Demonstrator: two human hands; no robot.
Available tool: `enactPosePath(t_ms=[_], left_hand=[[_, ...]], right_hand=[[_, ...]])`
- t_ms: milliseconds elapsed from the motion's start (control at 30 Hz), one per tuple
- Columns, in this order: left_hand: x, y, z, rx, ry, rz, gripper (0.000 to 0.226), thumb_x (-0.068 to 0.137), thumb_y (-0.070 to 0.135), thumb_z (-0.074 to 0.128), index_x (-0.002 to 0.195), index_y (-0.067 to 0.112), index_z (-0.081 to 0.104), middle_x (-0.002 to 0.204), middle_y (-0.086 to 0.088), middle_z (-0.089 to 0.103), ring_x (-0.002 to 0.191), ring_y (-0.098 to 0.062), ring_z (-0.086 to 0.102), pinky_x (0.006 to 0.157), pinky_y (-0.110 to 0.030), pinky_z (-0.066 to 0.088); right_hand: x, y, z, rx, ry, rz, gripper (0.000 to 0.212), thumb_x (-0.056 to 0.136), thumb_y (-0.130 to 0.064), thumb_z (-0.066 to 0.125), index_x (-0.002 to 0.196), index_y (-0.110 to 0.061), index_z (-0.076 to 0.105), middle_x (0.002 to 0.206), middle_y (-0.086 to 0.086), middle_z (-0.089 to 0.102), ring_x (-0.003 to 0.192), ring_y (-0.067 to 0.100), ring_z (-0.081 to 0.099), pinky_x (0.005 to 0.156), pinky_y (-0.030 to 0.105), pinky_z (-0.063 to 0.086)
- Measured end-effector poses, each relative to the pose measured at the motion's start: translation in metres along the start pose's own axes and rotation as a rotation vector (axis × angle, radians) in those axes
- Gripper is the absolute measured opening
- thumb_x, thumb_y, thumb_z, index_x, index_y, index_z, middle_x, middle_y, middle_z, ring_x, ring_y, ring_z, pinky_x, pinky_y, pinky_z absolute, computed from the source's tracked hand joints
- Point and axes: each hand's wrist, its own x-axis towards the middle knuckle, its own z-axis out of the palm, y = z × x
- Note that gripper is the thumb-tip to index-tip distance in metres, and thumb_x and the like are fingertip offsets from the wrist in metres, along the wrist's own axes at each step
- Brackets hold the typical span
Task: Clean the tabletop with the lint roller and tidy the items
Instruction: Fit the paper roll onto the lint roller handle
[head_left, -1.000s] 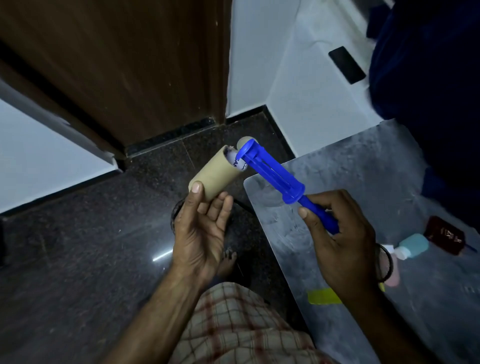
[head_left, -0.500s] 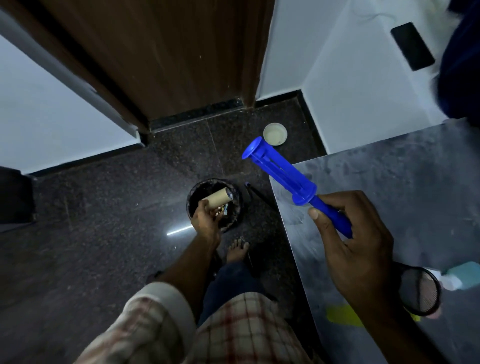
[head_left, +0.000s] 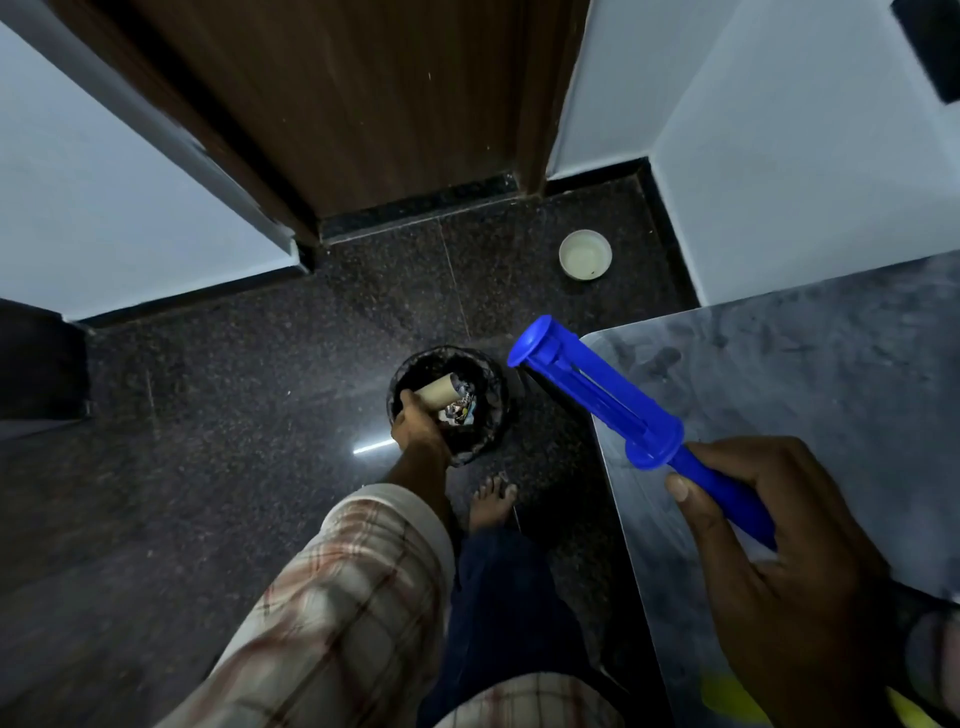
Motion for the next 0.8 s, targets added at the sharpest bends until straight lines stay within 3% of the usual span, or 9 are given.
enactPosePath(t_ms=[133,200,300,333,367,433,500,667,800], left_hand=[[0.014,-0.005,-0.007,0.009,-0.064,-0.103,0.069,0.105,0.059,0.049,0.152,0.009,0.051,0.145,-0.014,0.061,0.133,-0.029,0.060,0.107,-0.040,0.051],[0.013,-0.005,-0.009,-0.019,-0.094,-0.148,0.075,0.105,0.065,0.042,0.159,0.013,0.047,0.146,-0.010,0.060,0.138,-0.028,0.056,0.117,-0.038,0.045],[-0.003,0.003,-0.007,-0.023,-0.141,-0.137,0.067,0.107,0.065,0.032,0.153,0.021,0.053,0.101,0.004,0.083,0.096,-0.020,0.070,0.093,-0.026,0.055],[-0.009,0.007,-0.005,-0.032,-0.157,-0.130,0.064,0.108,0.064,0.029,0.149,0.022,0.055,0.103,0.003,0.083,0.083,-0.018,0.070,0.085,-0.024,0.056],[-0.015,0.012,-0.002,-0.048,-0.175,-0.123,0.064,0.108,0.063,0.029,0.146,0.020,0.056,0.124,0.000,0.077,0.087,-0.017,0.068,0.088,-0.026,0.055],[-0.029,0.024,0.004,-0.089,-0.219,-0.113,0.068,0.108,0.063,0.031,0.152,0.015,0.051,0.159,-0.008,0.050,0.133,-0.024,0.060,0.114,-0.040,0.048],[-0.041,0.036,0.012,-0.123,-0.251,-0.093,0.076,0.108,0.065,0.032,0.161,0.012,0.043,0.168,-0.010,0.044,0.155,-0.026,0.043,0.128,-0.046,0.036],[-0.085,0.059,0.033,-0.133,-0.469,0.013,0.076,0.106,0.065,0.035,0.158,0.011,0.047,0.163,-0.014,0.052,0.154,-0.030,0.045,0.131,-0.050,0.031],[-0.130,0.068,0.054,-0.029,-0.668,0.116,0.076,0.105,0.063,0.034,0.156,0.010,0.051,0.158,-0.014,0.057,0.152,-0.032,0.050,0.128,-0.051,0.036]], right_hand=[[-0.003,0.004,0.007,-0.017,0.005,0.012,0.010,0.091,-0.011,0.069,0.096,-0.002,0.072,0.093,0.003,0.064,0.086,0.016,0.061,0.088,0.011,0.042],[-0.005,0.003,0.005,-0.020,0.003,0.026,0.010,0.091,-0.011,0.069,0.097,-0.003,0.072,0.094,0.001,0.063,0.087,0.015,0.060,0.089,0.009,0.040],[-0.008,-0.002,-0.002,-0.007,0.015,0.029,0.010,0.092,-0.013,0.068,0.098,-0.005,0.072,0.095,-0.001,0.062,0.088,0.014,0.059,0.089,0.008,0.039],[-0.009,-0.004,-0.004,0.001,0.018,0.027,0.011,0.093,-0.014,0.067,0.098,-0.006,0.072,0.095,-0.001,0.062,0.089,0.014,0.060,0.089,0.010,0.039],[-0.009,-0.006,-0.008,0.008,0.021,0.025,0.011,0.094,-0.015,0.067,0.098,-0.006,0.072,0.095,-0.001,0.062,0.089,0.015,0.060,0.089,0.011,0.040],[-0.010,-0.009,-0.017,0.027,0.027,0.014,0.011,0.094,-0.014,0.067,0.099,-0.006,0.072,0.095,-0.001,0.063,0.089,0.017,0.061,0.087,0.016,0.043],[-0.011,-0.013,-0.025,0.056,0.036,0.014,0.008,0.094,-0.012,0.068,0.098,-0.006,0.071,0.094,-0.001,0.062,0.089,0.018,0.062,0.083,0.024,0.047],[-0.021,-0.018,-0.055,0.071,0.080,0.016,0.010,0.096,-0.014,0.067,0.101,-0.006,0.071,0.097,0.001,0.062,0.091,0.023,0.063,0.079,0.035,0.051],[-0.039,-0.017,-0.084,0.009,0.174,0.067,0.012,0.099,-0.020,0.064,0.101,-0.010,0.072,0.096,-0.003,0.062,0.089,0.017,0.061,0.084,0.015,0.042]])
